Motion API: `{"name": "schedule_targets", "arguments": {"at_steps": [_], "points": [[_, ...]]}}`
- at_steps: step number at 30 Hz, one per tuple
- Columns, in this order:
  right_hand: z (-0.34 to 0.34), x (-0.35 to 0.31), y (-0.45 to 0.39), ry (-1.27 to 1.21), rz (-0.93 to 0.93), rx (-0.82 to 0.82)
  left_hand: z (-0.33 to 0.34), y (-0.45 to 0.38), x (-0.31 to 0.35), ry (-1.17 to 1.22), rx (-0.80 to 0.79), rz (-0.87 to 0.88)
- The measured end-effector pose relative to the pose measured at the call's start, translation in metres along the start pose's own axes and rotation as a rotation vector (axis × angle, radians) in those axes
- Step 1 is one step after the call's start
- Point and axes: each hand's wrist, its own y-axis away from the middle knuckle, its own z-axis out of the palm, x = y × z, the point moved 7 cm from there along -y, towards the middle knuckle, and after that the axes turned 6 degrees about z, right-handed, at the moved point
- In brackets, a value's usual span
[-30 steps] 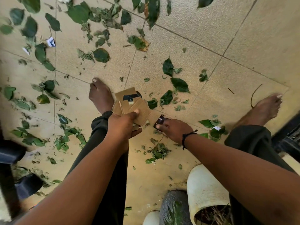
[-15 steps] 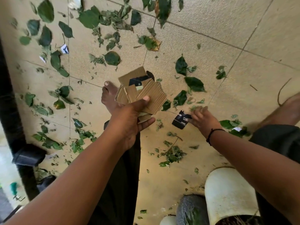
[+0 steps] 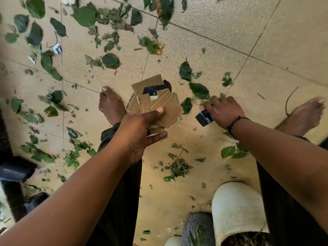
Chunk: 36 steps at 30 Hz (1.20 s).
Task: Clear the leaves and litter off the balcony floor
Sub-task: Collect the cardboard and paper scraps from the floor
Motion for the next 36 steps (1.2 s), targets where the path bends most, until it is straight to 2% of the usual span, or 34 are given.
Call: {"name": "schedule_targets", "arguments": {"at_steps": [3, 14, 21, 23, 26, 32, 34, 36], "points": [[-0.005, -0.018, -0.014, 0.044, -0.08, 0.018, 0.001, 0.0, -0.005, -0.028, 0.002, -0.012], [0.007, 0.007, -0.019, 0.033, 0.098, -0.023, 0.01, 0.0, -0.009, -0.094, 0.03, 0.042], [0.001, 0.008, -0.027, -0.073, -0.029, -0.256, 0.01, -0.005, -0.005, -0.057, 0.08, 0.084], [-0.005, 0.005, -0.026, -0.24, -0.007, -0.303, 0.012, -0.005, -0.008, -0.051, 0.099, 0.079], [-0.022, 0.005, -0.02, -0.75, 0.108, -0.391, 0.017, -0.005, -0.007, -0.024, 0.112, 0.105], [-0.106, 0.029, -0.004, -1.972, 0.292, -0.242, 0.016, -0.002, 0.001, 0.09, 0.194, 0.108], [-0.128, 0.031, -0.002, -2.138, 0.256, -0.225, 0.015, 0.0, 0.008, 0.139, 0.22, 0.115], [-0.146, 0.021, 0.001, -2.196, 0.17, -0.279, 0.013, 0.002, 0.016, 0.203, 0.228, 0.111]]}}
